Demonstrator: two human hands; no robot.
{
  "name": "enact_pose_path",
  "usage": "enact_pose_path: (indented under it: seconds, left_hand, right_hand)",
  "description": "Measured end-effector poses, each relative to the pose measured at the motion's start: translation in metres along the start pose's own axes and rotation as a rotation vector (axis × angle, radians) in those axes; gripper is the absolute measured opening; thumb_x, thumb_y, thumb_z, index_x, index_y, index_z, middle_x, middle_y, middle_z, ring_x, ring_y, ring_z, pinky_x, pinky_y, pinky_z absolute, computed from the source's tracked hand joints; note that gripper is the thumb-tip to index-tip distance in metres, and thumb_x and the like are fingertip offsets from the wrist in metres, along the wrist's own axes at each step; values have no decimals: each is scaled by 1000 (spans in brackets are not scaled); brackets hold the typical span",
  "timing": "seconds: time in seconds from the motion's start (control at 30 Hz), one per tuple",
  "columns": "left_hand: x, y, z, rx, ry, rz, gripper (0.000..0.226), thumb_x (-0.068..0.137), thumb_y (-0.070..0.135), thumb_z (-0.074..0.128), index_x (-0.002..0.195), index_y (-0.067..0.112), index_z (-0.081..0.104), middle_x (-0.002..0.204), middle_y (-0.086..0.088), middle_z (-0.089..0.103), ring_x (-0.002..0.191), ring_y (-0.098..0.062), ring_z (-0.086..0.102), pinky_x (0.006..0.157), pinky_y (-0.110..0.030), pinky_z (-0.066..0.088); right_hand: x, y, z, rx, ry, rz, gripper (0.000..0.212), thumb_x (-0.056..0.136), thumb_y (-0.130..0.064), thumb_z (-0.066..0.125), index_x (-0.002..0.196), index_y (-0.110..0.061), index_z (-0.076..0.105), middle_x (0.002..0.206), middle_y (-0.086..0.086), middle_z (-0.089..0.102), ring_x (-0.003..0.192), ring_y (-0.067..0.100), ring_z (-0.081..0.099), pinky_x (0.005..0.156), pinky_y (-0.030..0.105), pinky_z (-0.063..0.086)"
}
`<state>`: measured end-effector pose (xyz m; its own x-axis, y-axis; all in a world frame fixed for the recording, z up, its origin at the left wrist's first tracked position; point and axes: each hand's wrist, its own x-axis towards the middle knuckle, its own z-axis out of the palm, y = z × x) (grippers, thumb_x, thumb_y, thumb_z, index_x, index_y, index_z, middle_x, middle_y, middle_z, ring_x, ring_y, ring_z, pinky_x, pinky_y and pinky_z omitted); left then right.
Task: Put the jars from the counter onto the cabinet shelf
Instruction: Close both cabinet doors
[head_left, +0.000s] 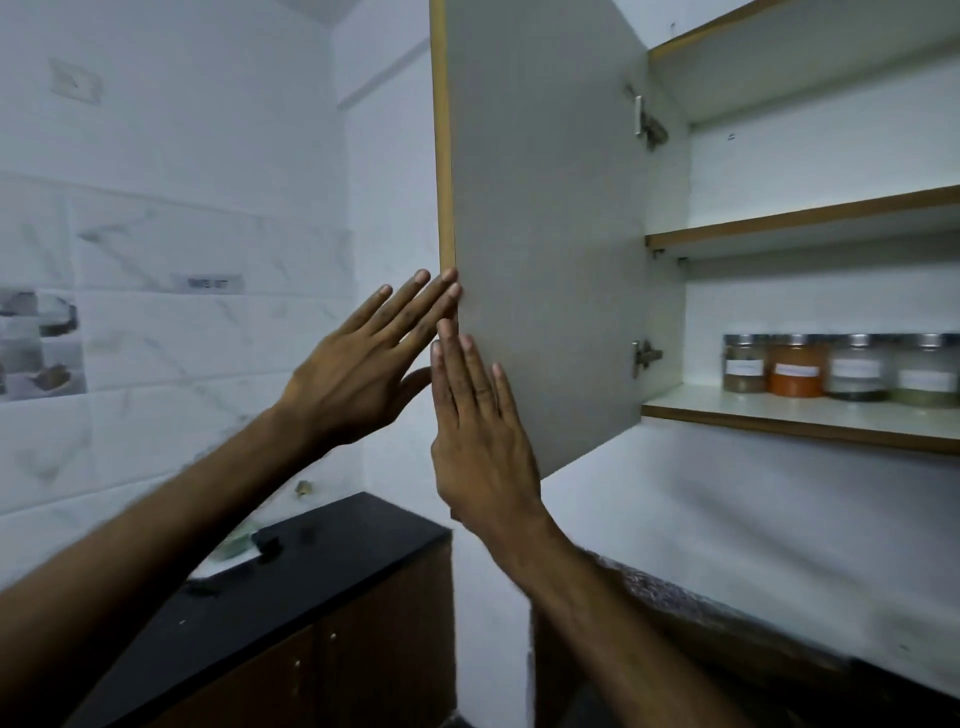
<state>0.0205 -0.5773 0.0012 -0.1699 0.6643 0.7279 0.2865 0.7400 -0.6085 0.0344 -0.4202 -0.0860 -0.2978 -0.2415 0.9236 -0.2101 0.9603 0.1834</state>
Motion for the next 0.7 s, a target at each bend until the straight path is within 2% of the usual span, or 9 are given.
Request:
enact_pose_path:
  seconds: [0.1, 0.27, 0.4, 0.53, 0.7]
  left_hand:
    - [25, 21, 3, -126, 98, 87, 67, 103, 48, 23, 155, 14, 2, 164, -2, -2, 151, -20, 3, 122, -39, 11]
    - [84, 84, -6, -338, 318, 229, 68, 102, 50, 26, 155, 14, 5, 164, -2, 1, 151, -21, 5, 123, -38, 10]
    - [138, 146, -20, -427, 423, 330, 67, 102, 51, 29, 155, 14, 11, 164, -4, 7, 151, -20, 3, 122, -39, 9]
    - [192, 206, -24, -454, 432, 399, 64, 102, 52, 25, 155, 19, 12, 164, -4, 7, 151, -21, 2, 122, -42, 9]
    - [253, 265, -14, -433, 401, 432, 65, 100, 56, 21, 154, 20, 17, 163, -3, 7, 150, -24, 5, 122, -45, 10]
  right_hand:
    - [-16, 26, -31, -122, 9, 16, 84, 92, -29, 48, 156, -5, 0, 165, 11, -7, 153, 27, -8, 122, 40, 1]
    - [-51, 87, -96, -213, -1, 28, 78, 94, -25, 45, 156, -2, 4, 165, 14, -4, 153, 27, -2, 124, 41, 11]
    - [-82, 148, -143, -237, 13, 63, 74, 95, -20, 44, 155, 0, 7, 165, 16, 1, 153, 28, 2, 124, 40, 13]
    - [-105, 206, -171, -253, 1, 217, 79, 97, -22, 47, 156, -7, -3, 165, 5, -8, 154, 21, -3, 124, 41, 15]
    - [-123, 275, -189, -384, -138, 374, 75, 101, -31, 41, 154, -11, -10, 164, 6, -11, 153, 20, -9, 125, 41, 10]
